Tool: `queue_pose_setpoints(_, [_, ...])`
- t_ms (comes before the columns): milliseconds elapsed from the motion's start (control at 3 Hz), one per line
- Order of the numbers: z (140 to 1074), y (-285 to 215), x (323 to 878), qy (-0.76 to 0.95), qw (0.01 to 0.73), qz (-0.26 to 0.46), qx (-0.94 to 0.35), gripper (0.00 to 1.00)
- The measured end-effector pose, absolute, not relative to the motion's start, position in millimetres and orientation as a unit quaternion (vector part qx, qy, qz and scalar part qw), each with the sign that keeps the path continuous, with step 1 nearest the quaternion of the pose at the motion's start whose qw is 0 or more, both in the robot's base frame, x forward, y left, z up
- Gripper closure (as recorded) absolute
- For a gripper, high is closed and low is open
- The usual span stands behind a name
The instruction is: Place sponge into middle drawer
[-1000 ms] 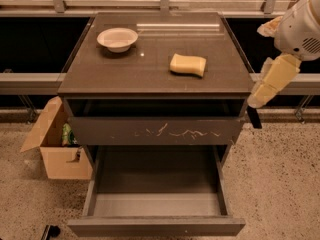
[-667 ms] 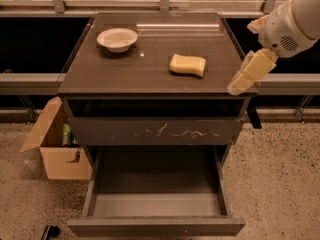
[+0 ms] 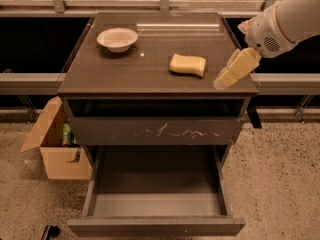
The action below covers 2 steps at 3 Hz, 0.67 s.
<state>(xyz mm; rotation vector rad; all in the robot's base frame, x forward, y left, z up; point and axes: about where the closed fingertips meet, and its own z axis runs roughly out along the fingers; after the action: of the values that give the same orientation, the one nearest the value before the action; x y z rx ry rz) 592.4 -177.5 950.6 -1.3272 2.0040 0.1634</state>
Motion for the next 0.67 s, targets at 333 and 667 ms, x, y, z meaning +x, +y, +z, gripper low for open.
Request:
queue_pose_setpoints(333, [938,-173,609,0.775,0.379,0.084,-0.499,0.0])
queue_pose_setpoints(667, [922,-165,636,0.772,0.404,0.115,-0.478,0.0])
